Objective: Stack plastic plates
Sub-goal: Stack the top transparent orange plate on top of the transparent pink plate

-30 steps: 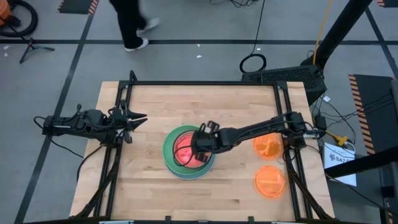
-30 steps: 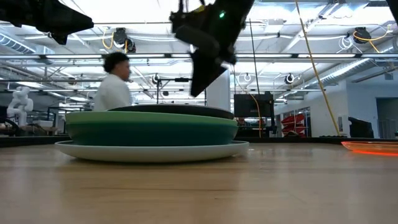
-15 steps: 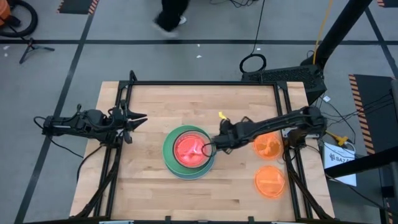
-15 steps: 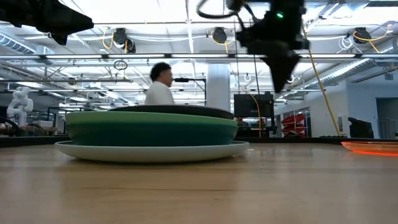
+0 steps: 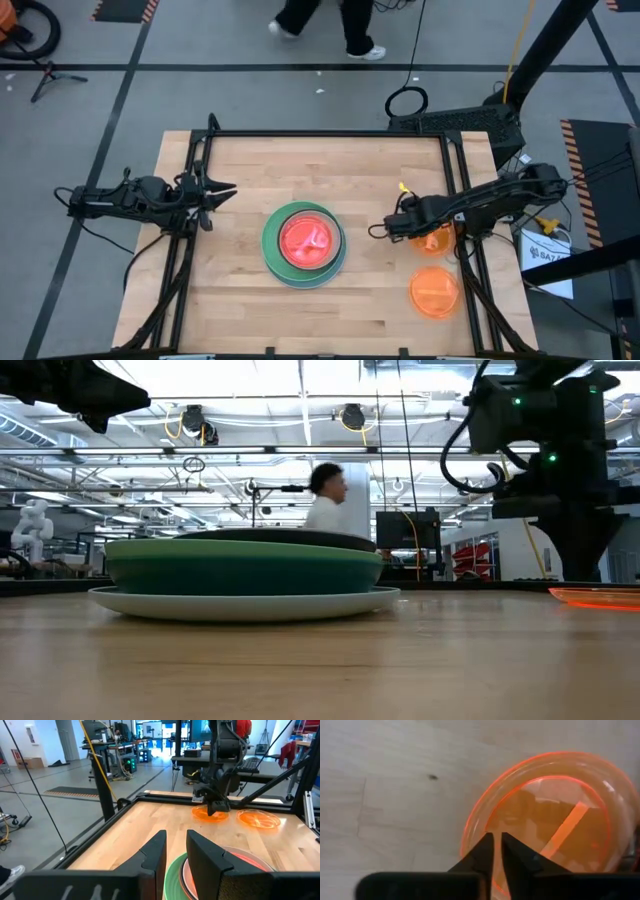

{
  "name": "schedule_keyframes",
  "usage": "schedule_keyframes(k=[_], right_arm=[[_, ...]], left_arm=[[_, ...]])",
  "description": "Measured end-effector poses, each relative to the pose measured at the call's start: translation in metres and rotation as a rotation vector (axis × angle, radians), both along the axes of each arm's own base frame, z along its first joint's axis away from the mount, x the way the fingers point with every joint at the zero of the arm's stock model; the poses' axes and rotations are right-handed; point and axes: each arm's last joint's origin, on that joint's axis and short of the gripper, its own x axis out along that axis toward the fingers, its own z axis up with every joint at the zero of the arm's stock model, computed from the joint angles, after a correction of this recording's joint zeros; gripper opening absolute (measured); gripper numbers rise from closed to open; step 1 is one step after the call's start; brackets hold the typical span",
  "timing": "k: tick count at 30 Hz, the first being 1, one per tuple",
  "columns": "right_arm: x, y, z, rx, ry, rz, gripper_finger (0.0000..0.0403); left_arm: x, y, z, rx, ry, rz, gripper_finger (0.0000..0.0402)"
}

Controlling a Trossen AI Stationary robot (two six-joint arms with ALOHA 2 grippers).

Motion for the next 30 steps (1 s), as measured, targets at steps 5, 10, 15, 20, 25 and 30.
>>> schedule_keyframes(k=[5,10,15,20,25,30], right_arm=[[-0.002,0.0,-0.003,-0.004,-0.014,-0.015,0.0094],[0.005,0.0,-0.003,0.006,-0.085,0.001,0.0161],[0.006,0.001,-0.008,-0.001,-0.058,0.001,0.0187],[0.011,0.001,-0.019,-0.003,-0.017,0.013,0.0179],[0.016,0.002,-0.027,-0.002,0.002,0.046,0.0152],[0.019,0.002,-0.026,-0.002,-0.01,0.033,0.0116]], left_arm=[[0.0,0.0,0.0,0.003,0.0,0.0,0.0083],[0.0,0.0,0.0,0.004,0.001,0.0,0.0083],[0.0,0.0,0.0,0.004,0.001,0.0,0.0083],[0.0,0.0,0.0,0.004,0.001,0.0,0.0083],[0.0,0.0,0.0,0.004,0.001,0.0,0.0083],[0.0,0.0,0.0,0.004,0.001,0.0,0.0083]])
